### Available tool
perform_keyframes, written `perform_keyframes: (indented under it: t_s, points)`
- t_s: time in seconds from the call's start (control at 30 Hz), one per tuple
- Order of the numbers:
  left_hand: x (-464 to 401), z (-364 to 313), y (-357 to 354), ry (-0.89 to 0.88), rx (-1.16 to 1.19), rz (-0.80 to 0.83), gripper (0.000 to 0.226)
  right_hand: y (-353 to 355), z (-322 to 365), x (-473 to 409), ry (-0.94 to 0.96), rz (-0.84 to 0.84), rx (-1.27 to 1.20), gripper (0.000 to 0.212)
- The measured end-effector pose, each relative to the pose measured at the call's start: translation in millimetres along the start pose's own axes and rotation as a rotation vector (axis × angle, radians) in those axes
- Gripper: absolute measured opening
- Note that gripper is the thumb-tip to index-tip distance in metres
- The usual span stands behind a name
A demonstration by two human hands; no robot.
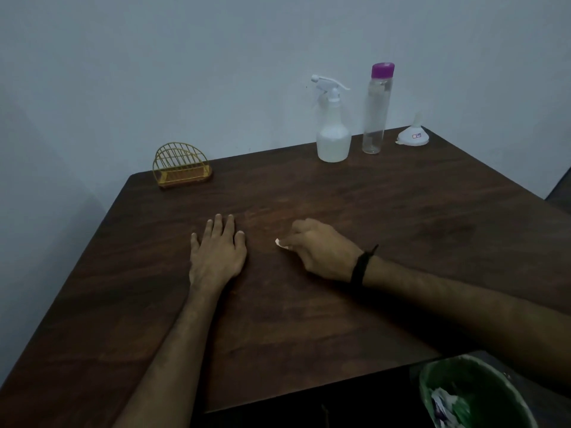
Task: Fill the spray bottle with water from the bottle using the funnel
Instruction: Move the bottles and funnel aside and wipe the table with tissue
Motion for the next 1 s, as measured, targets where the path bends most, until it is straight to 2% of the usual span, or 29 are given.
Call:
perform_keyframes:
  t_s: [0.07,0.2,0.3,0.4,0.53,0.63,0.7,0.87,0.93,1.0]
  points:
    - [0.6,-0.1,0.1,-0.004,0.001,0.005,0.06,11.1,-23.0,-8.4,-0.074,0.007,-0.001,0.027]
    - [0.4,-1.5,0.6,0.006,0.001,0.013,0.06,35.4,-102.6,-37.9,-0.397,-0.056,0.07,0.026]
    - [0.1,-2.5,-0.1,0.004,0.003,0.006,0.06,30.2,-110.4,-58.1,-0.495,-0.097,0.096,0.025]
    - [-0.4,-1.4,0.1,0.001,0.0,0.001,0.06,10.8,-60.7,-76.6,-0.379,-0.078,0.035,0.023]
    - [-0.1,0.5,1.3,-0.027,-0.003,-0.018,0.058,-15.8,23.4,-69.6,-0.032,-0.004,-0.026,0.021]
    - [-0.6,1.0,0.5,-0.027,0.009,-0.012,0.058,-7.6,16.0,-47.4,0.042,0.031,-0.047,0.022]
    - [-1.6,0.4,-0.2,-0.015,0.008,-0.01,0.058,7.8,-22.7,-38.7,-0.07,0.02,-0.027,0.023]
    - [-1.0,-1.9,-0.2,-0.007,0.008,-0.016,0.059,54.6,-148.4,-26.7,-0.524,-0.108,0.118,0.025]
    - [-2.0,-1.3,-0.1,-0.004,0.009,-0.012,0.059,54.9,-156.4,-27.5,-0.598,-0.138,0.113,0.024]
    - [-2.9,-0.5,-0.6,-0.003,0.011,-0.006,0.06,44.7,-130.8,-31.1,-0.552,-0.114,0.073,0.025]
Point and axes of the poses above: each hand's wrist, its own x-axis away from the middle knuckle, its own y-axis out of the back of the hand, z = x × y, the point moved 4 cm from there along -x, towards the middle knuckle, and after that the axes turned 3 degrees about z, right-handed, at the moved point
